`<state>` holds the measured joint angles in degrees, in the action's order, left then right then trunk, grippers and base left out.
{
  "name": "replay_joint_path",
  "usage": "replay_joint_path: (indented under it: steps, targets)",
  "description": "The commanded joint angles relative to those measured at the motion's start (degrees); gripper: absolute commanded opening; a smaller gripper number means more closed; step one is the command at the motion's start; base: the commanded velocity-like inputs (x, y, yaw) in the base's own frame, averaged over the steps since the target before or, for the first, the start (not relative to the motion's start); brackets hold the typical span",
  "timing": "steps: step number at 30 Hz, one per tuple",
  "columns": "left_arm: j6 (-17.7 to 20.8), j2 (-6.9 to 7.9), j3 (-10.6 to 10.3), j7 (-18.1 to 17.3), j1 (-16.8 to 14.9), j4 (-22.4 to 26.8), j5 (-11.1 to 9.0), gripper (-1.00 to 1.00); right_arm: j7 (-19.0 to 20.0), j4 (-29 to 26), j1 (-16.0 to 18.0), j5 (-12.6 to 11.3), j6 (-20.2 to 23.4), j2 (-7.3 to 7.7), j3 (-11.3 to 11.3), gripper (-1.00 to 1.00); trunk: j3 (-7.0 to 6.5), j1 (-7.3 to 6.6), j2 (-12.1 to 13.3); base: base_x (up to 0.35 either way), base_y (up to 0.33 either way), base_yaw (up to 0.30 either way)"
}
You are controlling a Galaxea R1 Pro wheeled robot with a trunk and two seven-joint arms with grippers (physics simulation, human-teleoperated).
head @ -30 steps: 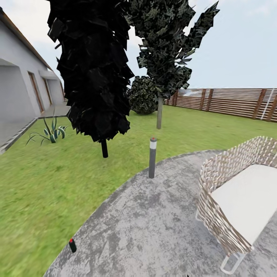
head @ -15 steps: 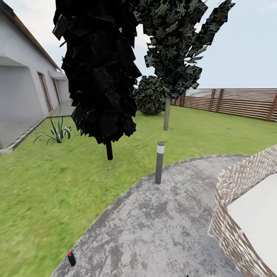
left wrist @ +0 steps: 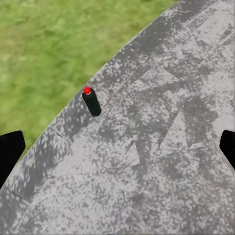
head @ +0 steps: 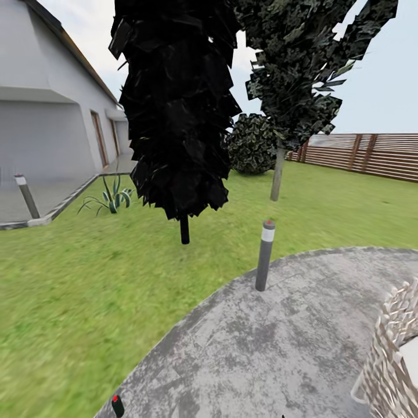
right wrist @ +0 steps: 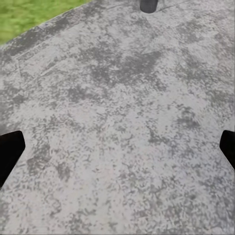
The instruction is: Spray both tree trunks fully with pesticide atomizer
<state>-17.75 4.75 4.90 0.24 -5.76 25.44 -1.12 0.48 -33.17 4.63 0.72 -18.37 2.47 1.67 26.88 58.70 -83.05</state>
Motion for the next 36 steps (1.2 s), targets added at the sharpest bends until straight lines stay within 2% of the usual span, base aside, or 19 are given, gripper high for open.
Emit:
replay_joint_path:
  steps: [1, 23, 31, 36]
  targets:
    - [-0.2, 0.00, 0.0, 0.0, 0.0, 0.0, -0.1, 1.00, 0.1, 0.0, 0.0, 0.1, -0.2, -0.01, 0.1, 1.00, 0.06, 0.03, 0.0, 0.334, -0.128, 0.033]
    - [-0.2, 0.00, 0.0, 0.0, 0.0, 0.0, -0.1, 1.00, 0.0, 0.1, 0.0, 0.1, -0.2, -0.01, 0.1, 1.00, 0.06, 0.03, 0.0, 0.289, -0.205, 0.002]
    - [-0.2, 0.01, 0.1, 0.0, 0.0, 0.0, -0.1, 1.00, 0.0, 0.1, 0.0, 0.1, -0.2, -0.01, 0.1, 1.00, 0.06, 0.03, 0.0, 0.285, -0.210, 0.187]
    - [-0.2, 0.00, 2.2, 0.0, 0.0, 0.0, -0.1, 1.00, 0.0, 0.1, 0.0, 0.1, -0.2, -0.01, 0.1, 1.00, 0.06, 0.03, 0.0, 0.285, -0.209, 0.272]
